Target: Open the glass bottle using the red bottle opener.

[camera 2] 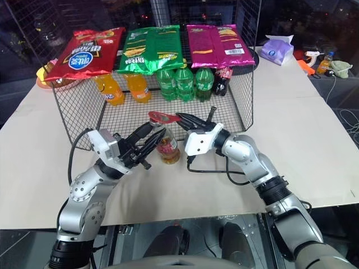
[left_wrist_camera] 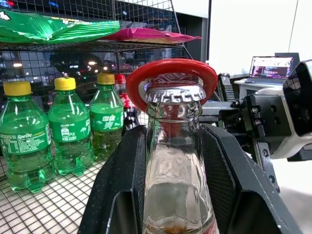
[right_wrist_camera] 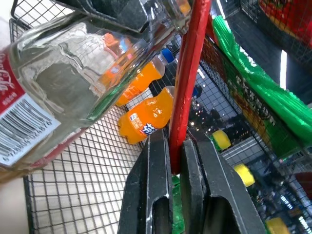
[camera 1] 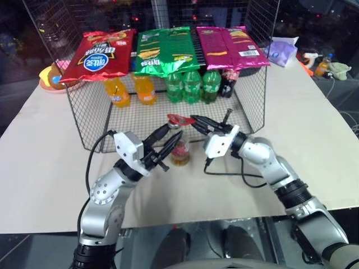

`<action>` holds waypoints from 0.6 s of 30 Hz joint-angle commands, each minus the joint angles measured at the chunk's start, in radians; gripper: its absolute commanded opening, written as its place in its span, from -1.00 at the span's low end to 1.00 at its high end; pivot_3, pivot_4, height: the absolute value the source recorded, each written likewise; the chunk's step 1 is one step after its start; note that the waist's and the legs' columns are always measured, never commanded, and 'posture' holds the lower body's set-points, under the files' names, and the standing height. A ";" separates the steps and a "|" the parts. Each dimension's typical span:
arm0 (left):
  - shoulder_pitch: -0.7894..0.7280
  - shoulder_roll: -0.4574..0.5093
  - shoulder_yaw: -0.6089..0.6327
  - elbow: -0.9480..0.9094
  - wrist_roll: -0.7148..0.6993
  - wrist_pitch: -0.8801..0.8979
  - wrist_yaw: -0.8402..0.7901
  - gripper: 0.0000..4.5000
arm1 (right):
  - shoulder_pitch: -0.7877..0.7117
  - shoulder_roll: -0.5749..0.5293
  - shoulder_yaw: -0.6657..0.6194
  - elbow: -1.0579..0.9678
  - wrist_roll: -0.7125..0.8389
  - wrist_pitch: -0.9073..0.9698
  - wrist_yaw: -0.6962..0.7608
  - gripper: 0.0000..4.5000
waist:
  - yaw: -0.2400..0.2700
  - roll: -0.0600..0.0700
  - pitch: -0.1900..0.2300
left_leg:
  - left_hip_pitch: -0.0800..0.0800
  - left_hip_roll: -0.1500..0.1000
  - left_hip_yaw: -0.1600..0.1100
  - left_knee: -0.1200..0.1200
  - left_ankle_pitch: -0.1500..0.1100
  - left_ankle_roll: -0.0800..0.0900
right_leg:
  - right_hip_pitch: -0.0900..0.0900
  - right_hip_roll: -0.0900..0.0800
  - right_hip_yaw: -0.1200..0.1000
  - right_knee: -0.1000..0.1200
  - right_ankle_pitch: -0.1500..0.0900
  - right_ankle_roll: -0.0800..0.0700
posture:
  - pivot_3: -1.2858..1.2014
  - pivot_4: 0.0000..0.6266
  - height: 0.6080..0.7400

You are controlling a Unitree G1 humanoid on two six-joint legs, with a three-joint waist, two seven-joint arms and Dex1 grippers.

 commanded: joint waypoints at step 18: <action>-0.014 -0.005 -0.024 0.028 0.017 0.007 0.004 -0.34 | -0.188 -0.061 -0.044 0.051 -0.181 -0.109 -0.173 -1.00 | 0.000 0.000 0.002 | -0.001 0.000 -0.001 0.000 0.000 0.000 | 0.000 0.000 0.000 -0.001 0.000 0.000 | 0.03 -0.52 1.00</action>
